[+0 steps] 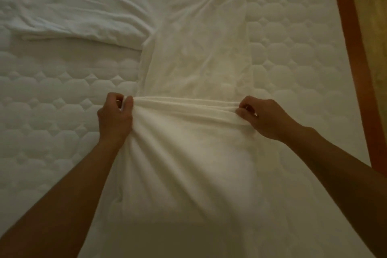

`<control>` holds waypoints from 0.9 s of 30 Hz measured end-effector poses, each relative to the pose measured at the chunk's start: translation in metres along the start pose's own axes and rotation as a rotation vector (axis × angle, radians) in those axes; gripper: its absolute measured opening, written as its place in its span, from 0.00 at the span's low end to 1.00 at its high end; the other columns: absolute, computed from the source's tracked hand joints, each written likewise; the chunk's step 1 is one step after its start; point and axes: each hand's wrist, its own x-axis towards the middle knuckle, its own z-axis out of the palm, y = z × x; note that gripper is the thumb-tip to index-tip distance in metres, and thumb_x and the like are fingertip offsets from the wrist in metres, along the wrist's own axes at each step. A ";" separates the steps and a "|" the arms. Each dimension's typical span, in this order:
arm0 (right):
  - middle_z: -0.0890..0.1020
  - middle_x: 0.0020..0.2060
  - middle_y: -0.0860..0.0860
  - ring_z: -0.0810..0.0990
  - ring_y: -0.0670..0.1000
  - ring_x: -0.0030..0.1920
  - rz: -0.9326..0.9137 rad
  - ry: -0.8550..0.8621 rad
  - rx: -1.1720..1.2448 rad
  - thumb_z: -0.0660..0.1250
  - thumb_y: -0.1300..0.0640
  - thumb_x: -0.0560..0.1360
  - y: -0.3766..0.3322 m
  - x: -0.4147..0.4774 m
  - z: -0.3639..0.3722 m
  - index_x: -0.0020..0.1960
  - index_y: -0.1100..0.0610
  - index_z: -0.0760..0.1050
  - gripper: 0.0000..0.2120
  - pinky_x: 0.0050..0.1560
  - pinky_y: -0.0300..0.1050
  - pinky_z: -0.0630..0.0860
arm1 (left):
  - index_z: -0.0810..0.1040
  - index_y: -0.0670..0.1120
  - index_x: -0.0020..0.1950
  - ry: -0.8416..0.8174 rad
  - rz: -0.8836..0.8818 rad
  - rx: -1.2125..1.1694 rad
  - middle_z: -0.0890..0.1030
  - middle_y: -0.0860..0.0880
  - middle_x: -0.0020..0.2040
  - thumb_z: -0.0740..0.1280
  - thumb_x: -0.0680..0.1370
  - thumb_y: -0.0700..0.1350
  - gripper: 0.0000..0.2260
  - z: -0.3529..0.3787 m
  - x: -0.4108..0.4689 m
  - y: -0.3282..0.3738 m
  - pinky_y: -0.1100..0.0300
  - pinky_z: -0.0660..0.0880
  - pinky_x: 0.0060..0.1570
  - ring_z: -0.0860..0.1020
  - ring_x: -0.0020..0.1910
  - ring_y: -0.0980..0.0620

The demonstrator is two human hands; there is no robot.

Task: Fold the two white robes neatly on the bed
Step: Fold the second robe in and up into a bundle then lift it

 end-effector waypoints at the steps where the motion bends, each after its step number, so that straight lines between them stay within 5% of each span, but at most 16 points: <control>1: 0.80 0.38 0.48 0.77 0.52 0.39 0.005 0.020 0.003 0.60 0.46 0.82 0.003 0.001 0.005 0.48 0.54 0.77 0.13 0.43 0.43 0.67 | 0.75 0.43 0.57 -0.013 -0.025 -0.018 0.78 0.47 0.48 0.64 0.83 0.52 0.12 0.004 0.002 -0.004 0.56 0.69 0.49 0.77 0.49 0.44; 5: 0.73 0.26 0.49 0.71 0.48 0.27 -0.078 0.294 -0.053 0.58 0.44 0.82 0.009 0.004 0.006 0.36 0.56 0.73 0.21 0.32 0.36 0.62 | 0.75 0.44 0.56 0.033 0.021 -0.084 0.79 0.49 0.48 0.65 0.83 0.52 0.11 0.008 -0.001 -0.005 0.62 0.69 0.46 0.76 0.46 0.50; 8: 0.71 0.26 0.49 0.70 0.54 0.26 -0.040 0.418 -0.068 0.60 0.47 0.83 0.010 0.014 0.009 0.36 0.55 0.69 0.20 0.32 0.43 0.61 | 0.76 0.44 0.55 0.070 0.083 -0.079 0.79 0.50 0.47 0.66 0.82 0.53 0.12 0.007 0.005 -0.006 0.62 0.71 0.45 0.77 0.45 0.51; 12: 0.80 0.45 0.56 0.78 0.60 0.50 0.200 0.427 0.045 0.59 0.44 0.81 -0.008 0.017 0.031 0.51 0.56 0.76 0.16 0.50 0.52 0.72 | 0.74 0.45 0.63 0.080 -0.051 -0.064 0.79 0.47 0.53 0.66 0.81 0.56 0.18 0.017 -0.002 -0.002 0.52 0.75 0.55 0.79 0.54 0.43; 15: 0.71 0.70 0.55 0.67 0.55 0.71 0.229 0.552 0.198 0.62 0.45 0.81 -0.054 -0.028 0.044 0.72 0.53 0.68 0.22 0.73 0.53 0.64 | 0.70 0.46 0.67 0.186 -0.033 -0.024 0.75 0.47 0.61 0.68 0.78 0.61 0.25 0.008 -0.052 0.005 0.45 0.75 0.59 0.77 0.57 0.43; 18: 0.65 0.75 0.51 0.61 0.51 0.76 0.268 0.484 0.243 0.63 0.41 0.79 -0.086 -0.098 0.060 0.75 0.48 0.64 0.27 0.74 0.50 0.59 | 0.71 0.49 0.60 -0.011 -0.181 -0.004 0.77 0.50 0.54 0.75 0.72 0.62 0.26 -0.018 -0.124 -0.016 0.52 0.75 0.49 0.79 0.49 0.45; 21: 0.66 0.75 0.52 0.61 0.52 0.75 0.407 0.447 0.197 0.58 0.37 0.77 -0.084 -0.150 0.089 0.74 0.47 0.65 0.29 0.75 0.60 0.59 | 0.74 0.52 0.52 -0.177 -0.371 0.093 0.80 0.51 0.47 0.77 0.69 0.59 0.20 -0.037 -0.181 -0.051 0.51 0.74 0.50 0.79 0.48 0.44; 24: 0.63 0.77 0.54 0.59 0.55 0.77 0.390 0.333 0.058 0.55 0.36 0.77 -0.078 -0.175 0.114 0.77 0.49 0.62 0.33 0.77 0.64 0.50 | 0.77 0.50 0.45 -0.177 -0.390 0.146 0.79 0.49 0.42 0.74 0.73 0.60 0.15 -0.042 -0.198 -0.063 0.48 0.76 0.50 0.79 0.45 0.43; 27: 0.61 0.78 0.57 0.59 0.59 0.78 0.289 0.237 -0.092 0.51 0.36 0.79 -0.076 -0.182 0.120 0.78 0.50 0.60 0.32 0.77 0.64 0.46 | 0.69 0.46 0.35 -0.040 -0.308 -0.002 0.72 0.48 0.30 0.68 0.79 0.54 0.19 -0.046 -0.198 -0.054 0.51 0.69 0.37 0.71 0.30 0.50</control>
